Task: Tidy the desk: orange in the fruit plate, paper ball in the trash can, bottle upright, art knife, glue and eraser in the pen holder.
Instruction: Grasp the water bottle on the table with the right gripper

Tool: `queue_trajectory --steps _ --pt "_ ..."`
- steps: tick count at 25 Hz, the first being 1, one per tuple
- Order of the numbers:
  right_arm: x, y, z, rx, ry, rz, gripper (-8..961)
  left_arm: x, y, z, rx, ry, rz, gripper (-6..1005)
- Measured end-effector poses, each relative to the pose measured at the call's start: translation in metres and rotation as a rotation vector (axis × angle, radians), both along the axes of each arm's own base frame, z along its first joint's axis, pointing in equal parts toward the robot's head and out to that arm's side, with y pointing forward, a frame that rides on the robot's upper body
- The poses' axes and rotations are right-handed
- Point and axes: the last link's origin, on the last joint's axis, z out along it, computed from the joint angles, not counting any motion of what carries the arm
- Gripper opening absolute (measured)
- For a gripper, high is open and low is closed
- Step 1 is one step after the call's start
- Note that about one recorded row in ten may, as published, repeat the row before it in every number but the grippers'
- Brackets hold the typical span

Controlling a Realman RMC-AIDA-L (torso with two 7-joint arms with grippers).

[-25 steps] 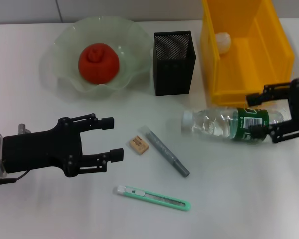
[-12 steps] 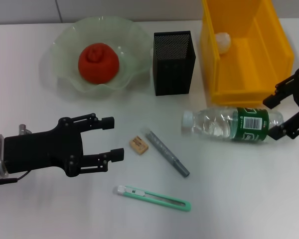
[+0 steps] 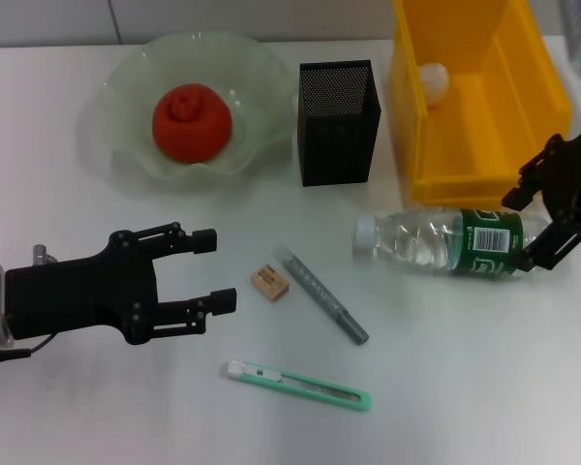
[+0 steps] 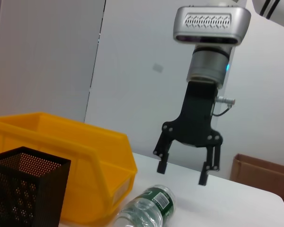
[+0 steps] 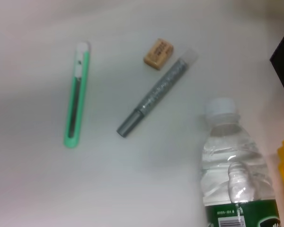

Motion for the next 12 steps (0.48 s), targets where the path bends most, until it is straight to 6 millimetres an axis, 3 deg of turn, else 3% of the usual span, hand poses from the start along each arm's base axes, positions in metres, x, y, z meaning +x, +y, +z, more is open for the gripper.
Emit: queue_trajectory --steps 12 --pt "0.002 0.009 -0.035 0.039 -0.083 0.093 789 -0.002 0.000 0.001 0.001 0.004 0.004 785"
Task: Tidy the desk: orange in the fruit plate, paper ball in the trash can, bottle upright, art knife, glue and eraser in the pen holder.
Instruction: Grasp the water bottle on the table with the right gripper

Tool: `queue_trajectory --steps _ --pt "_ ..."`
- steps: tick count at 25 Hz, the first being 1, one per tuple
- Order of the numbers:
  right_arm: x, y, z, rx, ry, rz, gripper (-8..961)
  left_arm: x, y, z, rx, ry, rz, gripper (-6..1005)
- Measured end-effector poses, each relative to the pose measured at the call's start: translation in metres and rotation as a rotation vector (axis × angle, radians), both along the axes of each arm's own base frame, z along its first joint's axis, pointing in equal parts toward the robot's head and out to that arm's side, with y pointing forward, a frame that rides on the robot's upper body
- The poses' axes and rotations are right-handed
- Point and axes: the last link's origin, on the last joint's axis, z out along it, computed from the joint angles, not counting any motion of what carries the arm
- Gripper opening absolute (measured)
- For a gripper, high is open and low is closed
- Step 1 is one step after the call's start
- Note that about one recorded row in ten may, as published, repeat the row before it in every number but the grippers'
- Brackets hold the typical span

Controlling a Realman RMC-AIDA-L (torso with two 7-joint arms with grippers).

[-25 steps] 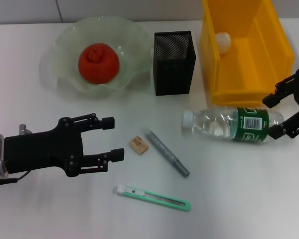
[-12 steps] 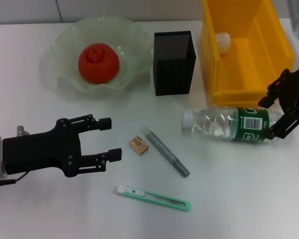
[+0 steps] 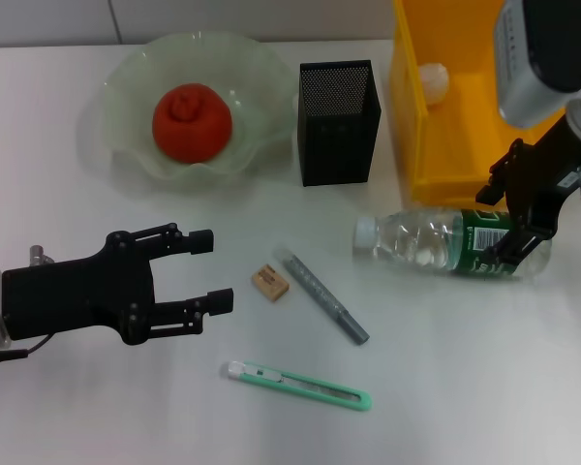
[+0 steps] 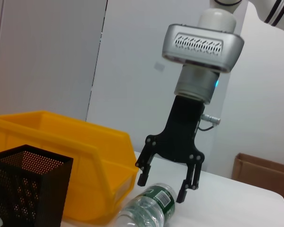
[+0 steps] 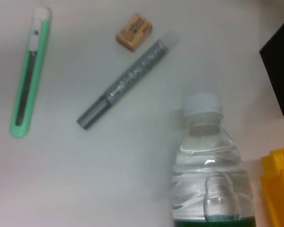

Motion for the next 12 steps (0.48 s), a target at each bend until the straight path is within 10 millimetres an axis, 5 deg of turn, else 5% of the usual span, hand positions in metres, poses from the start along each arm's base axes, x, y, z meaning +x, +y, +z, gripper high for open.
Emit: queue_trajectory --steps 12 --pt "0.007 0.008 -0.023 0.009 -0.037 0.037 788 0.000 0.000 0.000 0.000 0.000 0.000 784"
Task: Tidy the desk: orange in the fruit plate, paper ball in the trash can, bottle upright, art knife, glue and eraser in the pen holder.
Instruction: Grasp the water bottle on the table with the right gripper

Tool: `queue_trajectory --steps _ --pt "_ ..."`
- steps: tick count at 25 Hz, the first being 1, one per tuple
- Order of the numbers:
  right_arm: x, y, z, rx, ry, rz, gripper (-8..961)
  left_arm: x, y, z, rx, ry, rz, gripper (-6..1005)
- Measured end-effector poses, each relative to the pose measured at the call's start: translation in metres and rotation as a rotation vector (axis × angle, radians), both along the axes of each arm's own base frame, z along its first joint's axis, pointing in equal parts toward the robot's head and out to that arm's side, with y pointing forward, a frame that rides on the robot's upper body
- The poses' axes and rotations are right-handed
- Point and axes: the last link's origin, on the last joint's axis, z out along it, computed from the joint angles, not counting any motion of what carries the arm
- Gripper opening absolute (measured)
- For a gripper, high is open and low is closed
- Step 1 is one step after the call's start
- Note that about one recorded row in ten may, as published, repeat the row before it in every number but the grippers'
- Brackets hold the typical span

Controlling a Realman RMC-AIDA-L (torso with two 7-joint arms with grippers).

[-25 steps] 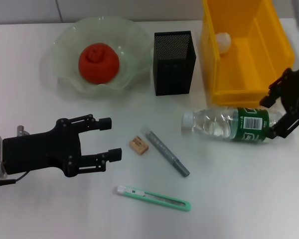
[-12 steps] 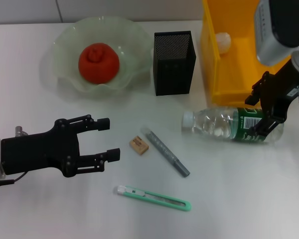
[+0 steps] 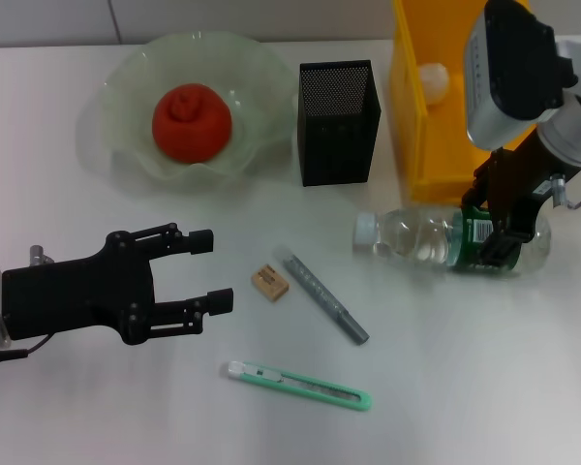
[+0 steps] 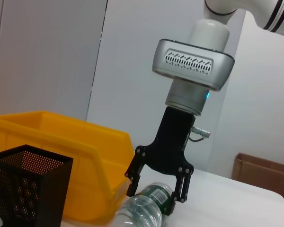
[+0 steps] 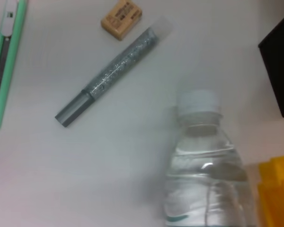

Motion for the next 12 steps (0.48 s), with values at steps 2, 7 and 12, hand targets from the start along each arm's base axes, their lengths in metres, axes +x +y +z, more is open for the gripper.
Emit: queue_trajectory --steps 2,7,12 --pt "0.001 -0.001 -0.003 -0.010 -0.003 0.000 789 0.000 0.000 0.000 0.000 0.000 0.000 784" --pt "0.003 -0.002 -0.009 -0.021 -0.011 -0.003 789 0.000 0.000 0.000 0.000 0.001 0.000 785" --pt "0.004 -0.003 -0.012 -0.029 -0.016 -0.011 789 0.000 0.001 0.001 0.000 0.002 -0.002 785"
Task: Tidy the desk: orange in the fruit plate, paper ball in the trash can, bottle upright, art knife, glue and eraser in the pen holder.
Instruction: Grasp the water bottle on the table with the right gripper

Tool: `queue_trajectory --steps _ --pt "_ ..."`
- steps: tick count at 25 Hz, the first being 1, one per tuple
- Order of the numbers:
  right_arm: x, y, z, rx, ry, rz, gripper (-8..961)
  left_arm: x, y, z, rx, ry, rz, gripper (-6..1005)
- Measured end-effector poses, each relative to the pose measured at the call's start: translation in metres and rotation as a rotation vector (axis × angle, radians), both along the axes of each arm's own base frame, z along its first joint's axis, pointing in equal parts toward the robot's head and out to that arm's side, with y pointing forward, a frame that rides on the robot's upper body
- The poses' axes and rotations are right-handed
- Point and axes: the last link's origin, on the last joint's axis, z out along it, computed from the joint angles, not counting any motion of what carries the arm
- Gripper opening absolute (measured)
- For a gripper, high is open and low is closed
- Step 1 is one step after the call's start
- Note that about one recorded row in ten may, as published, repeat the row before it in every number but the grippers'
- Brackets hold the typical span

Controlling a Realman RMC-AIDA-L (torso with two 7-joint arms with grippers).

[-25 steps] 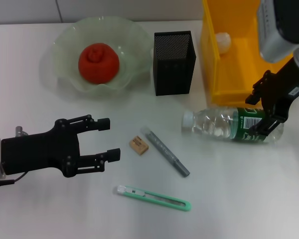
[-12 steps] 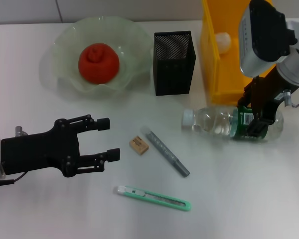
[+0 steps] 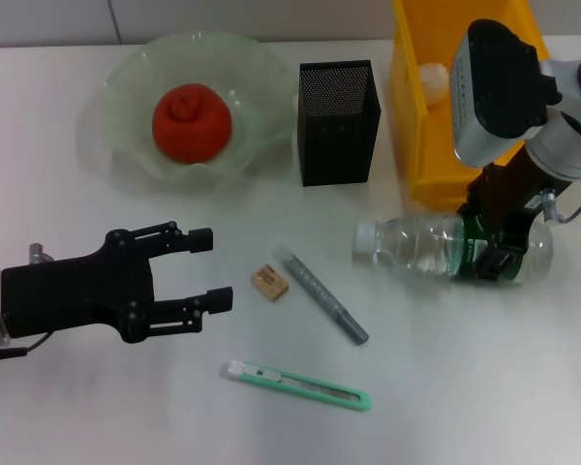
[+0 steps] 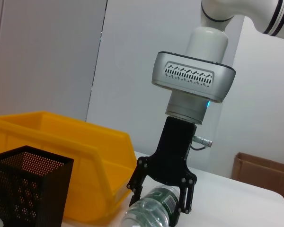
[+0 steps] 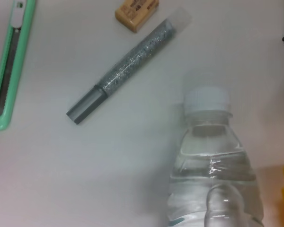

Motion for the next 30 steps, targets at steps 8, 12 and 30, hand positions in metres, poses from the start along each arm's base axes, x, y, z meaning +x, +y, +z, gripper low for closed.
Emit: queue_trajectory --steps 8,12,30 --pt "0.003 -0.004 -0.002 -0.012 0.005 -0.018 789 0.001 0.001 0.001 -0.003 0.000 0.000 785" --pt "0.006 -0.008 -0.004 -0.026 -0.002 -0.026 789 0.001 0.002 0.001 -0.003 0.002 0.000 785" --pt "0.013 -0.013 -0.009 -0.032 -0.007 -0.033 790 0.000 -0.001 0.003 -0.012 -0.007 -0.002 784"
